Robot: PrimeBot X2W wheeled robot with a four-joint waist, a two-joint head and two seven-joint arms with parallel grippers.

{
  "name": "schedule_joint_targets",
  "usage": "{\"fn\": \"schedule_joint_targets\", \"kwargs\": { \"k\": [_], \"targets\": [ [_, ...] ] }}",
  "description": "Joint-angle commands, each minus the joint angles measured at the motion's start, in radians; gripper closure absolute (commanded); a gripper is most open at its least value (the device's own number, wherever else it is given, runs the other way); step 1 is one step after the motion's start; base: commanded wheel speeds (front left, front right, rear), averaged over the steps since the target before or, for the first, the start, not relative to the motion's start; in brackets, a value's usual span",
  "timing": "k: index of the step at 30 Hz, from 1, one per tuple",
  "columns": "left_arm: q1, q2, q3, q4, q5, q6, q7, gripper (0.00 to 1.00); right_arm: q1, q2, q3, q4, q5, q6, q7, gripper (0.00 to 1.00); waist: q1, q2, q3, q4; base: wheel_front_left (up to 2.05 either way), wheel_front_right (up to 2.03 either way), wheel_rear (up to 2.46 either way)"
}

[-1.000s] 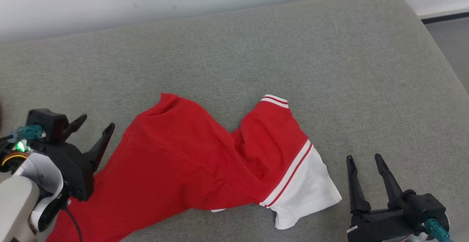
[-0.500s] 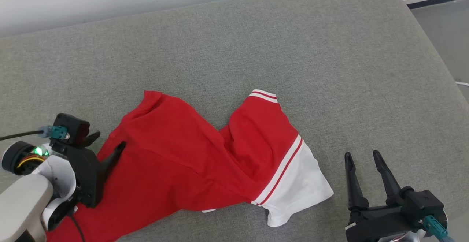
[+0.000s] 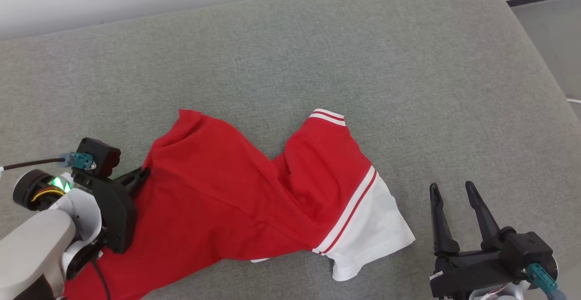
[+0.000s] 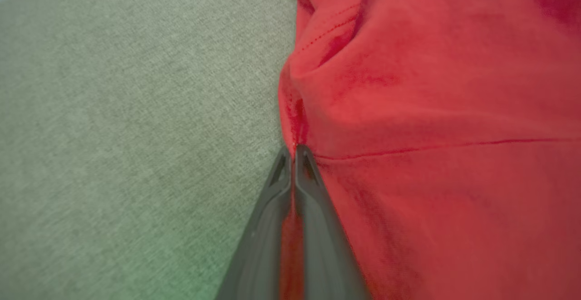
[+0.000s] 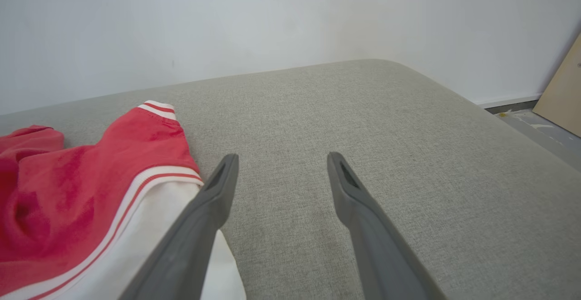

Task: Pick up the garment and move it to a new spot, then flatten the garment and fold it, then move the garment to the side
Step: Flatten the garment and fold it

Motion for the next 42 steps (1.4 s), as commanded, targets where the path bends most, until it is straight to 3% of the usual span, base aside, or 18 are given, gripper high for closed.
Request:
{"fn": "schedule_joint_targets", "kwargs": {
  "k": [1, 11, 16, 22, 28, 35, 39, 42],
  "targets": [
    [0.002, -0.001, -0.013, 0.010, -0.012, 0.002, -0.005, 1.00, 0.004, 0.001, -0.003, -0.005, -0.004, -0.002, -0.001, 0.00, 0.0000, -0.0001, -0.007, 0.010, 0.00, 0.00, 0.00],
    [-0.143, 0.006, 0.032, 0.006, -0.003, 0.002, -0.228, 1.00, 0.013, -0.014, -0.020, -0.010, -0.012, -0.002, -0.001, 0.00, 0.0000, -0.0001, -0.062, 0.082, 0.00, 0.00, 0.00],
    [-0.254, -0.016, 0.053, -0.007, 0.017, 0.002, -0.284, 1.00, 0.010, -0.022, -0.027, -0.010, -0.014, -0.002, -0.001, 0.00, 0.0000, -0.0001, -0.081, 0.097, 0.00, 0.00, 0.00],
    [-0.261, -0.033, 0.044, -0.022, 0.023, 0.002, -0.316, 1.00, 0.038, -0.021, -0.038, -0.009, -0.016, -0.002, -0.001, 0.00, 0.0000, -0.0001, -0.105, 0.114, 0.00, 0.00, 0.00],
    [-0.135, -0.019, 0.043, -0.068, -0.004, 0.031, -0.383, 1.00, 0.068, -0.021, -0.044, -0.004, -0.012, -0.002, -0.001, 0.00, 0.0000, -0.0001, -0.141, 0.159, 0.00, 0.00, 0.00],
    [0.141, -0.015, 0.101, -0.195, -0.047, 0.153, -0.440, 1.00, 0.094, -0.037, -0.049, -0.006, -0.009, -0.002, -0.001, 0.00, 0.0000, -0.0001, -0.166, 0.230, 0.00, 0.00, 0.00],
    [0.323, -0.069, 0.207, -0.266, -0.016, 0.204, -0.441, 1.00, 0.097, -0.049, -0.052, -0.007, -0.009, -0.002, -0.001, 0.00, 0.0000, -0.0001, -0.164, 0.269, 0.00, 0.00, 0.00],
    [0.439, -0.126, 0.281, -0.269, 0.033, 0.205, -0.442, 1.00, 0.095, -0.056, -0.045, -0.004, -0.010, -0.002, -0.001, 0.00, 0.0000, -0.0001, -0.161, 0.288, 0.00, 0.00, 0.00]
  ]
}}
